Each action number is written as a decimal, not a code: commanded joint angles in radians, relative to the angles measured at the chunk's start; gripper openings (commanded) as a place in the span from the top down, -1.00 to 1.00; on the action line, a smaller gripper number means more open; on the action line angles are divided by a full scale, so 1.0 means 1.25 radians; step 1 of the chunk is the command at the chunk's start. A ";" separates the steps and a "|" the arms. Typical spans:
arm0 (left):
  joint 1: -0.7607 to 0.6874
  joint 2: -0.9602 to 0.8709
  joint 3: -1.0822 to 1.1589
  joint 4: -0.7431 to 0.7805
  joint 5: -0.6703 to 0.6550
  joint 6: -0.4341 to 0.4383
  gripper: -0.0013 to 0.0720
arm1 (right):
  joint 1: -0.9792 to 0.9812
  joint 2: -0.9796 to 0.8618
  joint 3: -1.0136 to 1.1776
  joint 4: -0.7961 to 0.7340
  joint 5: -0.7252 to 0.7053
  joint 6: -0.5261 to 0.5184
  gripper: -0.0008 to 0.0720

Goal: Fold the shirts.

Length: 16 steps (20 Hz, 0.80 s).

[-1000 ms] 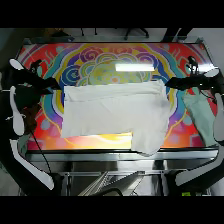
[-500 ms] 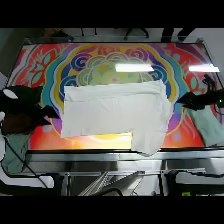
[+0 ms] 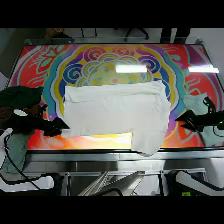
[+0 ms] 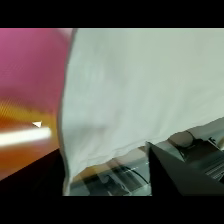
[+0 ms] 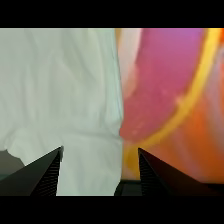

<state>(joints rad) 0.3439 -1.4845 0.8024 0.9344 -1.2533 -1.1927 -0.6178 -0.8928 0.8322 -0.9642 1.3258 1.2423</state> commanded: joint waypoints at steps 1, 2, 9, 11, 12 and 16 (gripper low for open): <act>-0.045 0.002 -0.011 -0.079 0.036 0.041 -0.39 | -0.003 0.011 -0.059 0.003 -0.013 0.013 -0.47; -0.063 0.001 -0.008 -0.076 0.039 0.041 0.28 | -0.003 0.011 -0.066 0.002 -0.014 0.012 -0.47; -0.071 0.002 0.073 -0.070 0.009 0.017 0.93 | -0.003 0.011 -0.132 0.021 -0.016 0.012 -0.47; -0.051 0.002 0.076 -0.070 0.004 0.017 0.93 | -0.003 0.011 -0.154 0.020 -0.034 0.012 -0.47; -0.036 0.002 0.072 -0.070 0.003 0.017 0.93 | -0.003 0.010 -0.163 0.020 -0.044 0.012 -0.47; 0.016 0.002 0.047 -0.071 0.004 0.032 0.93 | 0.000 0.001 -0.184 0.021 -0.054 0.011 -0.47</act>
<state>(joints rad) 0.3237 -1.4830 0.8726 0.8478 -1.2453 -1.1687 -0.6209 -0.8864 0.6231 -0.9413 1.2724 1.2572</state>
